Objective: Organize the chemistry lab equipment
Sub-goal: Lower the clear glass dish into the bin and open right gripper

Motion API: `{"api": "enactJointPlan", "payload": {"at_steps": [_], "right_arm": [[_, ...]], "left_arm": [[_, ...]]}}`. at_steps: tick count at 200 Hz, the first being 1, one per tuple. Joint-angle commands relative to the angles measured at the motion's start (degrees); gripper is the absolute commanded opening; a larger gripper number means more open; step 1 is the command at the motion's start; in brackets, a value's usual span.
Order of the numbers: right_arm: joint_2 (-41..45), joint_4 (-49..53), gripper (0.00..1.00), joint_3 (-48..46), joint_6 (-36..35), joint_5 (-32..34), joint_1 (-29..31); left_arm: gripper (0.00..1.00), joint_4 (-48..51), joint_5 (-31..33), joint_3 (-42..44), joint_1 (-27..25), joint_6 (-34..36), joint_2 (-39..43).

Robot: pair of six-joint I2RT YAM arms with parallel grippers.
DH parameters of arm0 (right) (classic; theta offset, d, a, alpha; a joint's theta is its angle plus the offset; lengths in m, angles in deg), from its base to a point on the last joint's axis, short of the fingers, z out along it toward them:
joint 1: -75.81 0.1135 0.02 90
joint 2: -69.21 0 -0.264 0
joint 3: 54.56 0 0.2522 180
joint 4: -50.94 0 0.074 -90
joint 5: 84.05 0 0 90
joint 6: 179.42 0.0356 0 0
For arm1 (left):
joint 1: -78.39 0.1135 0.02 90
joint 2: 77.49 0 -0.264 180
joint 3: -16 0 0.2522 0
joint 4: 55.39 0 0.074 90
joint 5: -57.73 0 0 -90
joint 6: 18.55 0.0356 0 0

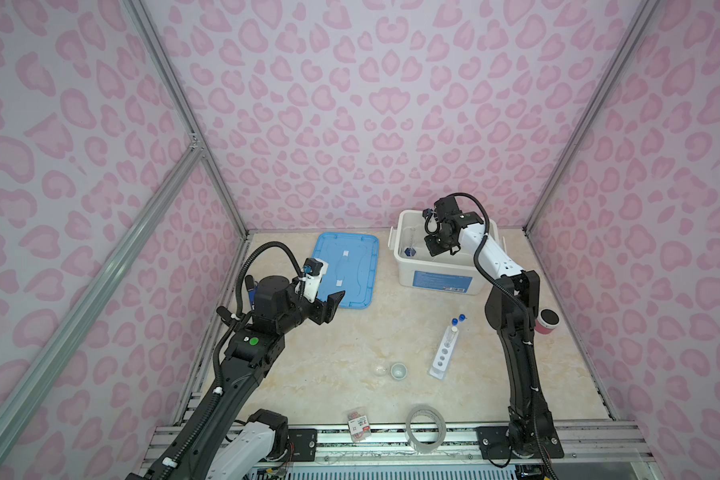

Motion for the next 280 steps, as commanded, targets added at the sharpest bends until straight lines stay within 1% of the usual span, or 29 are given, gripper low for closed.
{"api": "enactJointPlan", "payload": {"at_steps": [1, 114, 165, 242, 280], "right_arm": [[-1.22, -0.52, 0.03, 0.17, -0.54, -1.44, 0.35], [-5.52, -2.56, 0.03, 0.96, 0.60, -2.83, 0.76], [-7.75, -2.39, 0.03, 3.06, 0.27, -3.03, 0.78], [-8.78, -3.23, 0.03, 3.15, 0.86, -3.73, 0.64], [-7.89, -3.51, 0.03, 2.95, 1.31, -3.51, 0.64]], "left_arm": [[0.78, 0.66, 0.19, -0.75, -0.06, -0.11, -0.04], [0.77, 1.94, 0.82, -0.61, -0.12, 0.15, 0.81], [0.77, 2.16, 0.93, -0.39, -0.18, -0.20, 0.73], [0.76, 2.69, 1.26, -0.74, -0.25, -0.38, 0.58], [0.76, 2.68, 1.28, -0.74, -0.40, -0.38, 0.38]]}}
